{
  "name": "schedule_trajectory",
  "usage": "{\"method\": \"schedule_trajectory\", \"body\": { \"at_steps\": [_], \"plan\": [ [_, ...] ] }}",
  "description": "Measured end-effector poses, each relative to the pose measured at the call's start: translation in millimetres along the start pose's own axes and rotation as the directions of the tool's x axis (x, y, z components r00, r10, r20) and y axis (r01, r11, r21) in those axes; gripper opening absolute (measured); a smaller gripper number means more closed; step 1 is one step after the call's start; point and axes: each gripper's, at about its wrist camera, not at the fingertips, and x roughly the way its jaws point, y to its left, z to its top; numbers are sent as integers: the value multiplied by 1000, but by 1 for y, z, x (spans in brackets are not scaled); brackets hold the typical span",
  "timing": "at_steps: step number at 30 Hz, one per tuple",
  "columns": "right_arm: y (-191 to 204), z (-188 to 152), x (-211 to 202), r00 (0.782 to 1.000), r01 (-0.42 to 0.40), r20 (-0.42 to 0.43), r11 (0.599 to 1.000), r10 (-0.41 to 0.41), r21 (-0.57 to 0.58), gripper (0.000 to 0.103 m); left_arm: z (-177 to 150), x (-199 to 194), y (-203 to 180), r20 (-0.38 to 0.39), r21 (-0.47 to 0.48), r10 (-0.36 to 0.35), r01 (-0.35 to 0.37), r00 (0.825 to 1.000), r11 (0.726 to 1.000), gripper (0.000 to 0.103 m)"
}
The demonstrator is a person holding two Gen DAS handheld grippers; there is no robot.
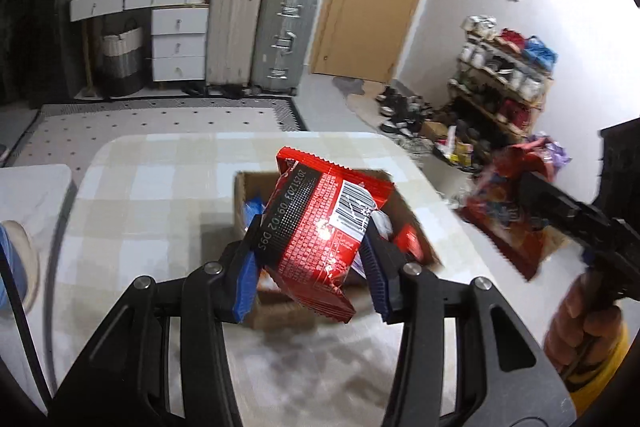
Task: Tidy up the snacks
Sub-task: 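Lift both held bags and carry them over the box, then open both tools to drop the red packet and chip bag into the box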
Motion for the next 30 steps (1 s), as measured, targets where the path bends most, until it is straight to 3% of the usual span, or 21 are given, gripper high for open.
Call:
{"method": "schedule_trajectory", "body": {
  "at_steps": [6, 15, 30],
  "plan": [
    [-15, 24, 30, 998, 40, -39, 999, -40, 2, 41, 25, 47, 2, -52, -2, 45, -46, 998, 999, 42],
    [-27, 34, 62, 995, 61, -78, 998, -62, -16, 41, 33, 97, -6, -115, 25, 31, -29, 993, 999, 42],
    [-33, 25, 86, 987, 94, -129, 995, -97, -24, 42, 15, 122, -2, -156, 48, 38, -31, 987, 998, 43]
  ]
}}
